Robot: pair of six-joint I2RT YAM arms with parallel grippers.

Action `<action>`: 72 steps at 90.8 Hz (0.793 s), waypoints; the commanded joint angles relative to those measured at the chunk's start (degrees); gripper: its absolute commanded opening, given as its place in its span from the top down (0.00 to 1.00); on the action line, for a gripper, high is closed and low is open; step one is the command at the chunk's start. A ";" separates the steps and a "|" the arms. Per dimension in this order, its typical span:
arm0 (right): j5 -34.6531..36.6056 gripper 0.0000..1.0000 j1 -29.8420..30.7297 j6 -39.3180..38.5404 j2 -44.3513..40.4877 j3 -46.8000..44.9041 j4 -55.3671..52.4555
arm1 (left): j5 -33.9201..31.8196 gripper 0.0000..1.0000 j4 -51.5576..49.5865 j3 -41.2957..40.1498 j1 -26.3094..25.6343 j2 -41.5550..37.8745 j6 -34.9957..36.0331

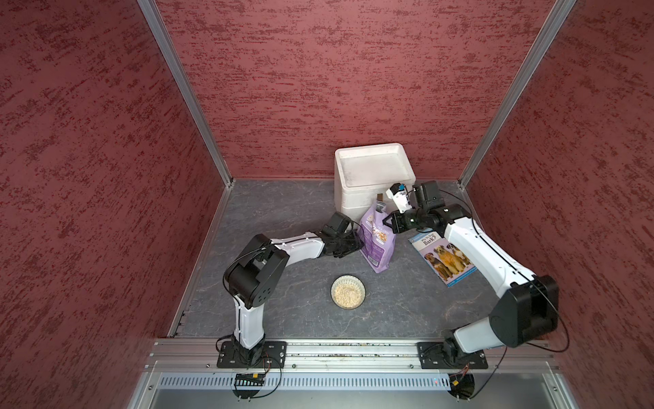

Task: Pour the oats into the breakfast bowl
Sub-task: Adjust the oats bag at the center of the board.

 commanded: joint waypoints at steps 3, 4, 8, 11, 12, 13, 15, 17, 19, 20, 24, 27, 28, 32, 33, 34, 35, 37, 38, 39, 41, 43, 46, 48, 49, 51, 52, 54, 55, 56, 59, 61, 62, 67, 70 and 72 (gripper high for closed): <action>1.49 1.00 2.54 -1.62 -5.37 -1.98 0.31 | 0.08 0.42 3.50 -1.28 -0.32 -2.78 -1.75; 1.50 1.00 2.61 -1.76 -5.28 -2.07 0.11 | 0.14 0.42 3.74 -1.33 -0.31 -2.88 -1.93; 1.74 1.00 2.99 -1.97 -4.79 -2.29 -0.60 | 0.41 0.43 4.85 -1.69 -0.30 -3.37 -2.57; 1.82 0.96 3.17 -2.07 -4.24 -2.26 -1.03 | 0.71 0.43 5.60 -1.78 -0.30 -3.71 -3.04; 1.84 0.93 3.28 -2.08 -4.06 -2.22 -1.17 | 0.81 0.43 5.75 -1.79 -0.35 -3.83 -3.14; 1.85 0.90 3.33 -2.04 -3.93 -2.20 -1.29 | 0.90 0.43 5.92 -1.76 -0.37 -3.93 -3.19; 1.81 0.85 3.41 -1.90 -3.65 -2.18 -1.44 | 1.08 0.43 6.09 -1.58 -0.34 -4.09 -3.27; 1.74 0.79 3.43 -1.73 -3.45 -2.22 -1.44 | 1.15 0.43 6.08 -1.45 -0.44 -4.24 -3.31; 1.59 0.74 3.44 -1.60 -3.27 -2.25 -1.39 | 1.23 0.43 6.08 -1.33 -0.47 -4.41 -3.39; 1.55 0.71 3.46 -1.54 -3.18 -2.25 -1.40 | 1.25 0.43 6.00 -1.26 -0.56 -4.44 -3.40; 1.34 0.65 3.54 -1.48 -2.87 -2.07 -1.29 | 1.34 0.43 5.98 -0.99 -0.56 -4.69 -3.49; 1.34 0.61 3.56 -1.52 -2.71 -1.87 -1.31 | 1.35 0.43 5.95 -0.94 -0.57 -4.85 -3.45; 1.34 0.61 3.51 -1.54 -2.64 -1.80 -1.32 | 1.35 0.43 5.93 -0.94 -0.57 -4.88 -3.48; 1.36 0.59 3.60 -1.63 -2.25 -1.40 -1.35 | 1.35 0.42 5.91 -0.70 -0.57 -4.93 -3.50; 1.34 0.59 3.62 -1.64 -2.15 -1.26 -1.38 | 1.35 0.43 5.91 -0.73 -0.57 -4.92 -3.55; 1.38 0.59 3.59 -1.64 -2.00 -1.10 -1.48 | 1.35 0.43 5.91 -0.70 -0.57 -4.96 -3.61; 1.44 0.59 3.66 -1.65 -1.84 -0.93 -1.57 | 1.35 0.43 5.91 -0.69 -0.57 -4.93 -3.65; 1.78 0.58 3.80 -1.58 -1.50 -0.54 -1.95 | 1.41 0.43 5.91 -0.67 -0.57 -5.03 -3.78; 1.90 0.58 3.86 -1.61 -1.33 -0.26 -2.12 | 1.42 0.43 5.91 -0.67 -0.61 -5.06 -3.82; 2.06 0.58 3.97 -1.63 -1.11 -0.03 -2.38 | 1.43 0.43 5.95 -0.67 -0.63 -5.03 -3.88; 2.26 0.58 4.10 -1.64 -0.79 0.36 -2.83 | 1.43 0.43 6.03 -0.63 -0.69 -5.05 -3.91; 2.44 0.57 4.38 -1.69 -0.56 0.77 -3.21 | 1.37 0.43 6.00 -0.51 -0.77 -5.10 -3.93; 3.13 0.56 4.75 -1.71 -0.23 1.27 -3.65 | 1.35 0.43 5.88 -0.29 -0.89 -5.09 -3.94; 3.80 0.55 5.13 -1.77 -0.02 1.65 -3.86 | 1.35 0.43 5.68 -0.16 -0.98 -5.02 -3.94; 4.19 0.53 5.36 -1.80 0.11 1.85 -3.95 | 1.35 0.43 5.57 -0.06 -1.03 -5.01 -3.90; 5.96 0.51 5.51 -1.88 0.33 2.26 -4.19 | 1.28 0.43 5.38 0.16 -1.12 -4.96 -3.87; 6.46 0.50 5.72 -1.90 0.42 2.46 -4.38 | 1.27 0.43 5.34 0.27 -1.20 -4.93 -3.86; 7.34 0.49 6.12 -1.95 0.67 3.01 -4.68 | 1.31 0.43 5.30 0.40 -1.29 -4.87 -3.92; 7.85 0.48 6.29 -2.02 0.72 3.27 -4.89 | 1.28 0.43 5.25 0.52 -1.37 -4.89 -3.93; 8.33 0.47 6.42 -2.01 0.75 3.54 -5.04 | 1.27 0.43 5.27 0.67 -1.45 -4.86 -3.94; 9.44 0.46 6.76 -2.08 0.77 4.38 -5.65 | 1.30 0.43 5.27 0.84 -1.59 -4.83 -4.11; 10.04 0.46 6.97 -2.04 2.07 4.94 -5.92 | 1.20 0.43 5.44 0.89 -1.72 -4.85 -4.25; 10.25 0.46 7.07 -1.98 2.44 5.16 -6.12 | 1.19 0.43 5.50 0.90 -1.80 -4.83 -4.32; 11.48 0.46 7.42 -1.71 3.62 6.22 -7.06 | 1.25 0.43 5.96 1.11 -2.09 -4.84 -4.75; 12.40 0.46 7.62 -1.54 4.26 7.16 -7.88 | 1.27 0.43 5.98 1.35 -2.25 -4.84 -4.89; 12.93 0.46 7.85 -1.45 4.64 7.74 -8.52 | 1.31 0.43 5.99 1.53 -2.35 -4.87 -5.04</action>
